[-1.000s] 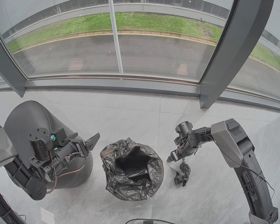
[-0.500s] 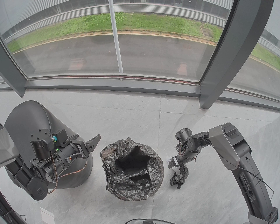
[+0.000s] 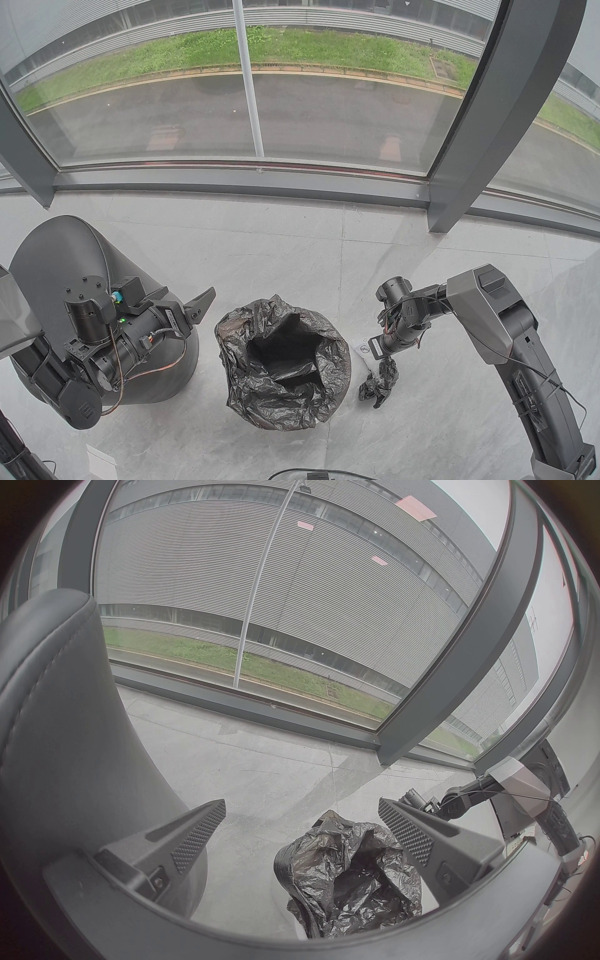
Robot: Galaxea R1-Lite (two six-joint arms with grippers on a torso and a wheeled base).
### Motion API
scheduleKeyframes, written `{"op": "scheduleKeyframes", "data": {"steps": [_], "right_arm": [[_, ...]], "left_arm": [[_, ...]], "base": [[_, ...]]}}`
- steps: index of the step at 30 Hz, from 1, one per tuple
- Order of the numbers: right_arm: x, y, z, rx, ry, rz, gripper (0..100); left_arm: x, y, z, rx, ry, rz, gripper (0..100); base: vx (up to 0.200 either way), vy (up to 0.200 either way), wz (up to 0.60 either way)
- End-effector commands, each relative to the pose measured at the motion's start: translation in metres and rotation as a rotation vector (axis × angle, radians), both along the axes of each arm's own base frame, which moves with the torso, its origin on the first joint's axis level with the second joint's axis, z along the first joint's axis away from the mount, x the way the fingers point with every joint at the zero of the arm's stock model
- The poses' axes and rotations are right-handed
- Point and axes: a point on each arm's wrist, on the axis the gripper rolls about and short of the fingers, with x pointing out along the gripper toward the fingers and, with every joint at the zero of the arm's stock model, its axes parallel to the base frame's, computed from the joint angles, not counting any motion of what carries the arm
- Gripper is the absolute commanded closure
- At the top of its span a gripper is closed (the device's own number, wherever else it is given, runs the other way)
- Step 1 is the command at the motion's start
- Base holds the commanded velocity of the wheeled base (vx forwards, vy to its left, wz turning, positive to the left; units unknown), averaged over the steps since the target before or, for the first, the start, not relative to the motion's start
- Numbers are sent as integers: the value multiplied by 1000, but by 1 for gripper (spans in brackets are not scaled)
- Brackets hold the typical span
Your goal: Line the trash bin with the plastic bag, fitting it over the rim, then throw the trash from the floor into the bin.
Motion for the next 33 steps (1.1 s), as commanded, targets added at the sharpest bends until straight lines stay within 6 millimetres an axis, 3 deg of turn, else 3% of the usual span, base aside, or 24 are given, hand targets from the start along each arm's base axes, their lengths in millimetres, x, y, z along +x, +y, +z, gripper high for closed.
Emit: {"op": "scheduleKeyframes", "data": {"steps": [1, 7, 11, 17, 24, 33], "right_arm": [[0, 0, -1, -2, 2, 1, 100], [0, 0, 5, -3, -7, -2, 100], [5, -1, 38, 18, -69, -11, 100], [6, -3, 130, 77, -245, -13, 100], [-7, -2, 205, 112, -400, -13, 100], [-70, -1, 316, 129, -598, 14, 100]], "left_arm": [[0, 0, 0, -1, -1, 2, 0], [0, 1, 1, -2, -4, 2, 0], [-1, 1, 2, -3, -6, 2, 0], [-2, 1, 4, -6, -22, 0, 0], [-6, 2, 11, -19, -68, 9, 0], [-18, 5, 29, -39, -129, -2, 0]], "base": [[0, 0, 0], [0, 0, 0], [0, 0, 0], [0, 0, 0], [0, 0, 0], [0, 0, 0]]}}
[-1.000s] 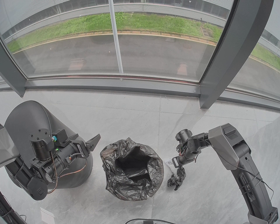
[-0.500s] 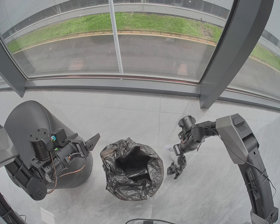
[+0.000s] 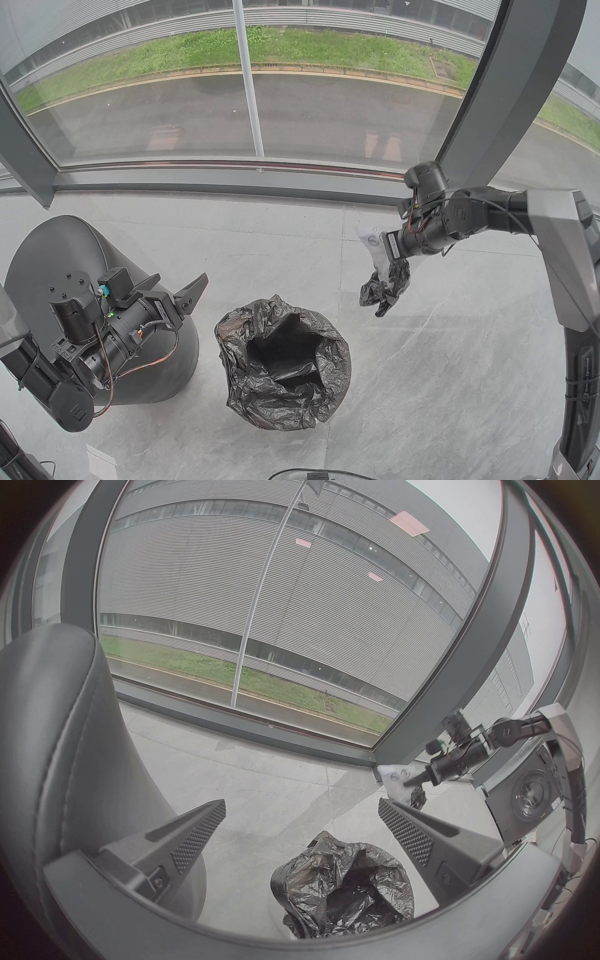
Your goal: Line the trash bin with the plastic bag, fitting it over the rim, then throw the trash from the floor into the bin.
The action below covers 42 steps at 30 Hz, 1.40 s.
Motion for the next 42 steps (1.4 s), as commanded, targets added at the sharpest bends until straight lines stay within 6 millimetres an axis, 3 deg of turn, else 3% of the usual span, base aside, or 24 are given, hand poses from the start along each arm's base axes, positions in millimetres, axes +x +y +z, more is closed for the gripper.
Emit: {"op": "scheduleKeyframes", "data": {"steps": [1, 10, 17, 22, 23, 27, 35, 38, 42], "right_arm": [[-59, 1, 94, 40, -171, 43, 100], [-168, 44, 133, 51, -213, 224, 100], [-210, 65, 124, 25, -179, 340, 100], [-216, 74, 106, 9, -154, 367, 100], [-222, 85, 91, 15, -159, 406, 100], [-228, 110, 60, 18, -172, 461, 100], [-215, 164, -4, -35, -169, 479, 100], [-207, 176, -18, -38, -168, 473, 100], [-198, 182, -18, -35, -205, 447, 100]], "left_arm": [[-10, 2, 14, -15, -50, -8, 0], [-13, 1, 17, -16, -59, -8, 0], [-13, 1, 16, -14, -56, -8, 0], [-13, 1, 16, -11, -53, -10, 0], [-14, 0, 15, -10, -49, -16, 0], [-14, -1, 14, -9, -46, -19, 0], [-12, -2, 12, -6, -36, -17, 0], [-12, -2, 10, -4, -30, -17, 0], [-11, -2, 10, -3, -28, -17, 0]], "base": [[0, 0, 0], [0, 0, 0], [0, 0, 0], [0, 0, 0], [0, 0, 0], [0, 0, 0], [0, 0, 0], [0, 0, 0], [0, 0, 0]]}}
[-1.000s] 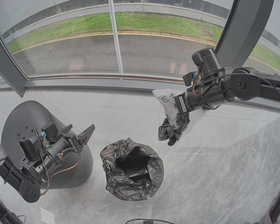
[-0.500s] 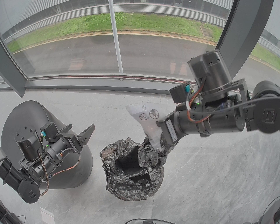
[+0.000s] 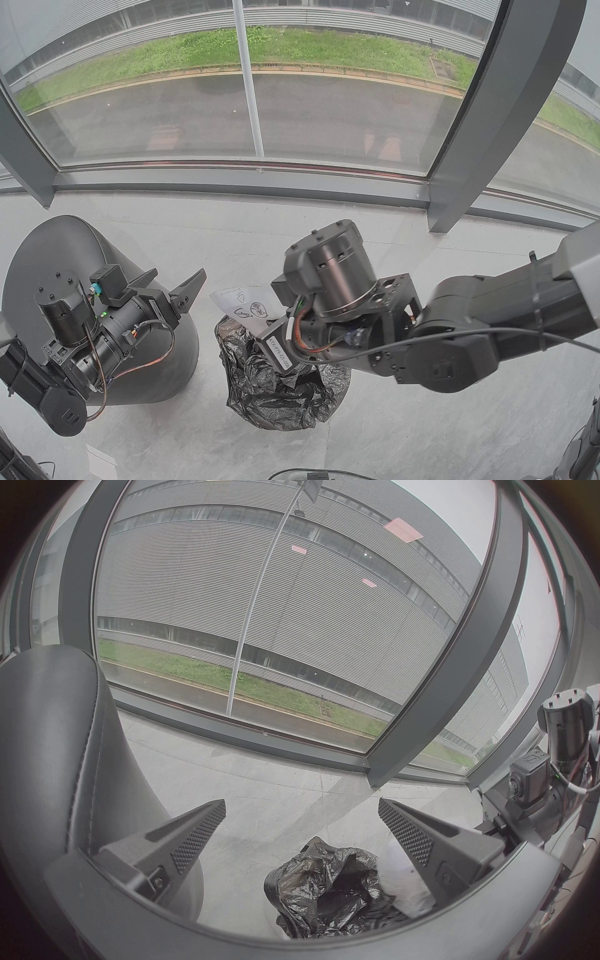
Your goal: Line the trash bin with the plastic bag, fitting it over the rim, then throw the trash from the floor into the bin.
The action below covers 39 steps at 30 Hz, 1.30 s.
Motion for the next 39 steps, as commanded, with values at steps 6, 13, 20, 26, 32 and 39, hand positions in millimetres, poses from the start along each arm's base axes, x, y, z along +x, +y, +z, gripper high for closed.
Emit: {"op": "scheduleKeyframes", "data": {"steps": [6, 13, 20, 26, 32, 39], "right_arm": [[31, 14, -36, -74, -16, -25, 100], [41, 16, -54, -84, -19, -33, 100], [44, 20, -67, -102, -26, -21, 100], [43, 20, -66, -109, -41, -13, 0], [43, 20, -59, -80, -60, -17, 0], [35, 23, -59, -47, -77, -2, 0]], "left_arm": [[1, 0, -3, 3, 10, 0, 0], [1, 0, -2, 4, 8, -1, 0], [1, 0, -1, 3, 5, -1, 0], [1, 0, -2, 4, 9, -3, 0], [0, 0, -2, 3, 6, -4, 0], [-1, 0, -3, 5, 9, -9, 0]], "base": [[0, 0, 0], [0, 0, 0], [0, 0, 0], [0, 0, 0], [0, 0, 0], [0, 0, 0]]}}
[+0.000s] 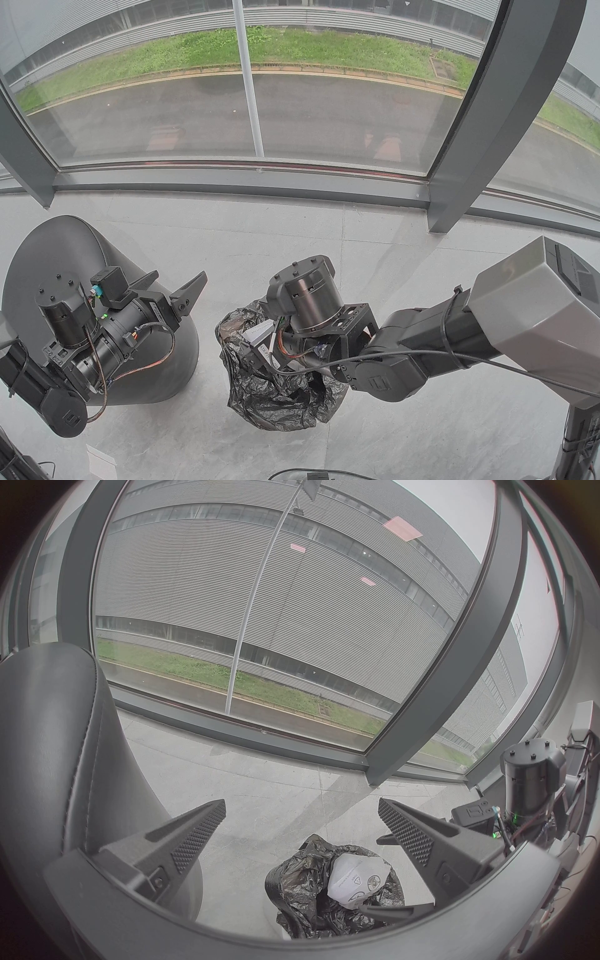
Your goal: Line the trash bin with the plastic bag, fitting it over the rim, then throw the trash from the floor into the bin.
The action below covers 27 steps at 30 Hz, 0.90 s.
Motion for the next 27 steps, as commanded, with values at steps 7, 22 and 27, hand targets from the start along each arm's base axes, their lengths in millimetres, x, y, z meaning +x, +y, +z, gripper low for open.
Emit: {"op": "scheduleKeyframes", "data": {"steps": [7, 22, 27], "right_arm": [[-18, 11, -12, 45, 77, 13, 0], [-2, 25, -53, 23, 108, 2, 0], [9, 27, -74, 31, 114, 3, 0]], "left_arm": [[0, 0, -2, 3, 8, -1, 0], [3, -1, -7, 10, 23, -1, 0], [3, -1, -7, 10, 25, -1, 0]], "base": [[0, 0, 0], [0, 0, 0], [0, 0, 0]]}}
